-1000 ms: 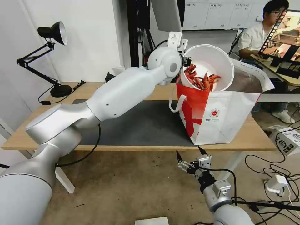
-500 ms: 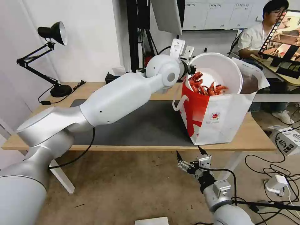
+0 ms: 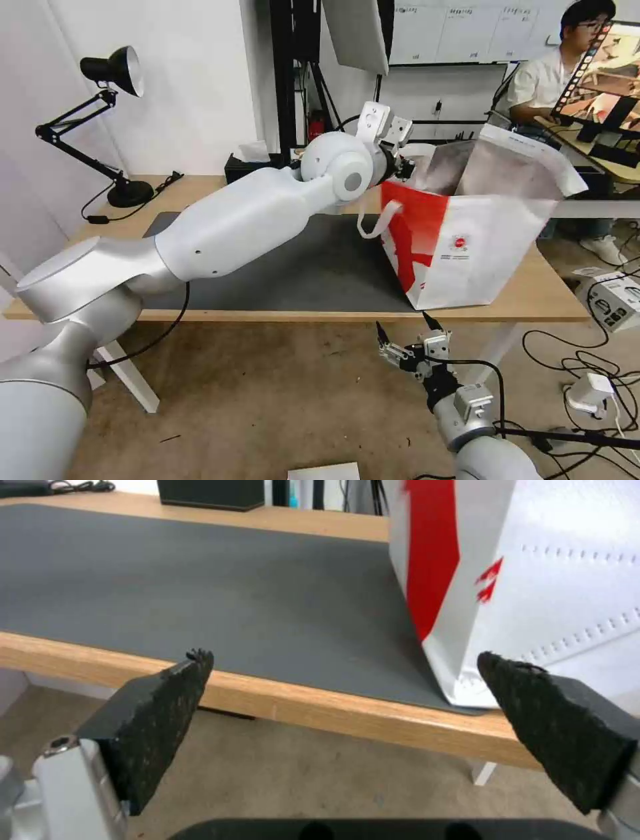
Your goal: Pick up the trash from the table and place it into the takeout bag.
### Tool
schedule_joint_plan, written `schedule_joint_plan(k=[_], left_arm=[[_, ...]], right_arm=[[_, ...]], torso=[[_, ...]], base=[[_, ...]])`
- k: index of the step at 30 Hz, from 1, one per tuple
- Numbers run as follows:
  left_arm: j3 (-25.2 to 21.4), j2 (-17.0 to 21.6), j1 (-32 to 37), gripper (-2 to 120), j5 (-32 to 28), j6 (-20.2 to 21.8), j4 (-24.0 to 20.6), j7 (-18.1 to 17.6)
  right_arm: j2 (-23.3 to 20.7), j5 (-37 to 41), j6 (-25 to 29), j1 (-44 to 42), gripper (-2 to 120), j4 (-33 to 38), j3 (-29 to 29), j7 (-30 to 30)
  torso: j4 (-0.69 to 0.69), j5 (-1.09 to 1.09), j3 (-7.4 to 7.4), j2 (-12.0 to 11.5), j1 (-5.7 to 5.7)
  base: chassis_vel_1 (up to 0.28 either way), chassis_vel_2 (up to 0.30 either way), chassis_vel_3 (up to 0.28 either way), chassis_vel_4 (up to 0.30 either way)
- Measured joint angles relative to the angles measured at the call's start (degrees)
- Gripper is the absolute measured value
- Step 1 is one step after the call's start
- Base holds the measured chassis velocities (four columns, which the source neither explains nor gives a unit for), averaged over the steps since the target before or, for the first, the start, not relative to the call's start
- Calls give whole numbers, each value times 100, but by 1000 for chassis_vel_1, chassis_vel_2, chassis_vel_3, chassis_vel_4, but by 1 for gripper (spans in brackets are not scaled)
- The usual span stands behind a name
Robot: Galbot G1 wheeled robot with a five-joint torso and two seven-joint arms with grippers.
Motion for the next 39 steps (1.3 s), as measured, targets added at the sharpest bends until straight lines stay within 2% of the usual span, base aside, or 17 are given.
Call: schedule_joint_plan(k=[1, 4, 5, 7, 11, 13, 15, 18, 19, 22, 27, 30, 31, 33, 34, 37, 39], left_arm=[[0, 0, 0, 52, 0, 0, 0, 0], [-172, 189, 145, 67, -1, -69, -187, -35], [-172, 189, 145, 67, -1, -69, -187, -35], [-252, 334, 256, 78, 9, -301, -314, -64], [-346, 498, 407, 87, 81, -617, -440, -64], [-432, 657, 561, 96, 183, -830, -547, 3], [-495, 809, 703, 99, 320, -927, -617, 146], [-643, 1216, 1057, 100, 689, -1322, -741, 623], [-643, 1216, 1057, 100, 689, -1322, -741, 623], [-878, 1618, 1466, 100, 960, -1750, -868, 1151], [-1155, 1846, 1848, 100, 1035, -1942, -994, 1490], [-1540, 2112, 2340, 100, 1196, -2074, -1159, 1928], [-1540, 2112, 2340, 100, 1196, -2074, -1159, 1928], [-1867, 2260, 2728, 100, 1359, -2192, -1262, 2260], [-1867, 2260, 2728, 100, 1359, -2192, -1262, 2260], [-2345, 2362, 3355, 100, 1617, -2342, -1402, 2553], [-2490, 2391, 3540, 100, 1702, -2380, -1450, 2625]], right_arm=[[0, 0, 0, 0, 100, 0, 0, 0], [0, 0, 0, 0, 100, 0, 0, 0], [0, 0, 0, 0, 100, 0, 0, 0], [0, 0, 0, 0, 100, 0, 0, 0], [0, 0, 0, 0, 100, 0, 0, 0], [0, 0, 0, 0, 100, 0, 0, 0], [0, 0, 0, 0, 100, 0, 0, 0], [0, 0, 0, 0, 100, 0, 0, 0], [0, 0, 0, 0, 100, 0, 0, 0], [0, 0, 0, 0, 100, 0, 0, 0], [0, 0, 0, 0, 100, 0, 0, -1], [0, 0, 0, 0, 100, 0, 0, 0], [0, 0, 0, 0, 100, 0, 0, 0], [0, 0, 0, 0, 100, 0, 0, 0], [0, 0, 0, 0, 100, 0, 0, 0], [0, 0, 0, 0, 100, 0, 0, 0], [0, 0, 0, 0, 100, 0, 0, 0]], torso=[[0, 0, 0, 0, 0], [0, 0, 0, 0, 0], [0, 0, 0, 0, 0], [-1, 0, 0, 0, 0], [0, -1, 0, 0, 0], [0, 0, 0, 0, 0], [-1, 0, 0, 0, 0], [0, -1, 0, -1, 0], [0, -1, 0, -1, 0], [0, 0, 0, -1, 0], [1, -2, 0, -1, 0], [0, 0, 0, -1, 0], [0, 0, 0, -1, 0], [0, 0, 0, -1, 0], [0, 0, 0, -1, 0], [0, -1, 0, -1, 0], [0, -1, 0, -1, 0]], base=[[0, 0, 0, 0], [0, 0, 0, 0], [0, 0, 0, 0], [0, 0, 0, 0], [0, 0, 0, 0], [0, 0, 0, 0], [0, 0, 0, 0], [0, 0, 0, 0], [0, 0, 0, 0], [0, 0, 0, 0], [0, 0, 0, 0], [0, 0, 0, 0], [0, 0, 0, 0], [0, 0, 0, 0], [0, 0, 0, 0], [0, 0, 0, 0], [0, 0, 0, 0]])
